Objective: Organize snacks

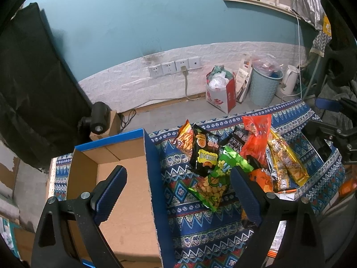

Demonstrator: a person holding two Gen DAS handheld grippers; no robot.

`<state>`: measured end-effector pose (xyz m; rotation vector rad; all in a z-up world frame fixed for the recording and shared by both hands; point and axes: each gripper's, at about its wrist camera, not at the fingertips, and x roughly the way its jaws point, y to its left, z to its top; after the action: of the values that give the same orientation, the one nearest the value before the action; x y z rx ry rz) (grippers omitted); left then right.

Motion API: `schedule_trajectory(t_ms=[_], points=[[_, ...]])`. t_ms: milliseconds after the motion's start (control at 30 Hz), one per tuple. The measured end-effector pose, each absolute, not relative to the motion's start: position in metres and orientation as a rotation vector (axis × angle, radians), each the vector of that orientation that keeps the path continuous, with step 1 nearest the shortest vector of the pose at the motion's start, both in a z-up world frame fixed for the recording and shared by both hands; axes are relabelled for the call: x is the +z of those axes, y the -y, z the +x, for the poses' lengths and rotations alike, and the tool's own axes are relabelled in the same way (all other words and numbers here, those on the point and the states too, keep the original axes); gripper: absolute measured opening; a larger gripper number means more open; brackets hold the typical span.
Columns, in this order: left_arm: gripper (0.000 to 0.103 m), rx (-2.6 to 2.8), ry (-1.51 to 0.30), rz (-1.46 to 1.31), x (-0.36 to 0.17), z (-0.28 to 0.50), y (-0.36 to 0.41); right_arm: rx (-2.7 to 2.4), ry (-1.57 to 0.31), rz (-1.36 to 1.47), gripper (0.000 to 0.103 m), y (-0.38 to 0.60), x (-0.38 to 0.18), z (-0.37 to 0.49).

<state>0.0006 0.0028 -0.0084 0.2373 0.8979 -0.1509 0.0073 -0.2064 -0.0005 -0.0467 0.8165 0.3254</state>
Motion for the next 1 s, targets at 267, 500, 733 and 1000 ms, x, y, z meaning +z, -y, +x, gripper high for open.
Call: schedule_trajectory(t_ms=[267, 500, 733, 1000], points=[[0.095, -0.153, -0.904, 0.242, -0.0112, 0.0020, -0.0026, 0.330, -0.825, -0.052, 0.088, 0.2076, 0.0009, 0.0081], [0.095, -0.150, -0.908, 0.247, -0.0126, 0.0031, -0.0021, 0.329, -0.825, -0.051, 0.088, 0.2081, 0.0006, 0.0077], [0.095, -0.148, -0.909, 0.249, -0.0148, 0.0045, -0.0032, 0.330, -0.831, -0.053, 0.088, 0.2091, 0.0000, 0.0077], [0.095, -0.146, -0.909, 0.250, -0.0150, 0.0052, -0.0034, 0.326, -0.829, -0.051, 0.088, 0.2090, 0.0004, 0.0072]])
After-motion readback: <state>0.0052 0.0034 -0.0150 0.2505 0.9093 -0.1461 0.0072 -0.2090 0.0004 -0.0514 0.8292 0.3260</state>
